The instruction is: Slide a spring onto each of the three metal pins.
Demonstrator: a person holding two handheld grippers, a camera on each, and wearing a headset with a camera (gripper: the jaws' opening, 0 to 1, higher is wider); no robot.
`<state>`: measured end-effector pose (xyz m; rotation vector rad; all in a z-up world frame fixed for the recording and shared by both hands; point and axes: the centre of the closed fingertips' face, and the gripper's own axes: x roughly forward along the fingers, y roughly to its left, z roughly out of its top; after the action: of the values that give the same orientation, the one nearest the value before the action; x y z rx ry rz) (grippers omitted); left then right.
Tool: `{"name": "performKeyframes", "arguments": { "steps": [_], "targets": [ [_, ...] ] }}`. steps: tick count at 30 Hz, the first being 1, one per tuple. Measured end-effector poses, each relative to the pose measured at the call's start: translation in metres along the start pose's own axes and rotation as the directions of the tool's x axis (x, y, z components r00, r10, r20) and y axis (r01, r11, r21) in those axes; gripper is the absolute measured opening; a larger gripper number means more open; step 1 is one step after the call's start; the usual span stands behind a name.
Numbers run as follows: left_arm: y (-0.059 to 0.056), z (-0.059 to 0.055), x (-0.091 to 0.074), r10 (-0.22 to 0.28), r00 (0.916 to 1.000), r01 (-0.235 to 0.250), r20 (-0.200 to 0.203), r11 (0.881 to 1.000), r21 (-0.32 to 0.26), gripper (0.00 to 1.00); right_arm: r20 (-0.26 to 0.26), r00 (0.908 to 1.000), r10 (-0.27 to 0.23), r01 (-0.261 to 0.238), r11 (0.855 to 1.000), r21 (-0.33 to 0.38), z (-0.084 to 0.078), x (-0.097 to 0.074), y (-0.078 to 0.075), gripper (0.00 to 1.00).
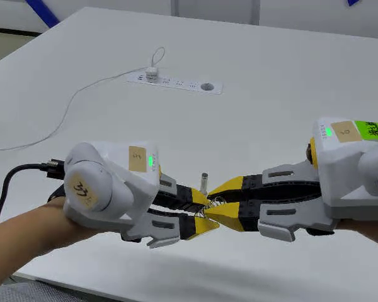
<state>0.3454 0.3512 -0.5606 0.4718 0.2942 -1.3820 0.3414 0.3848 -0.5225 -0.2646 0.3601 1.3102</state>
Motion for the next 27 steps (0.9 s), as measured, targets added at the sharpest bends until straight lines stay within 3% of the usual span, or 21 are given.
{"name": "performKeyframes", "arguments": {
  "steps": [16,19,27],
  "targets": [
    [0.002,0.001,-0.008,0.019,0.9994,-0.018,0.029,0.999,-0.036,0.12,0.015,0.9996,-0.025,0.024,0.999,0.043,0.011,0.006,0.0,0.11],
    [0.002,0.0,-0.01,0.021,0.9993,-0.019,0.032,0.998,-0.053,0.16,0.026,0.9993,-0.027,0.026,0.999,0.039,0.017,0.005,-0.001,0.11],
    [0.009,-0.006,-0.018,0.071,0.9969,-0.069,0.034,0.994,-0.08,0.33,-0.004,0.9983,-0.059,0.059,0.998,0.031,0.016,-0.002,-0.016,0.11]
  ]
}}
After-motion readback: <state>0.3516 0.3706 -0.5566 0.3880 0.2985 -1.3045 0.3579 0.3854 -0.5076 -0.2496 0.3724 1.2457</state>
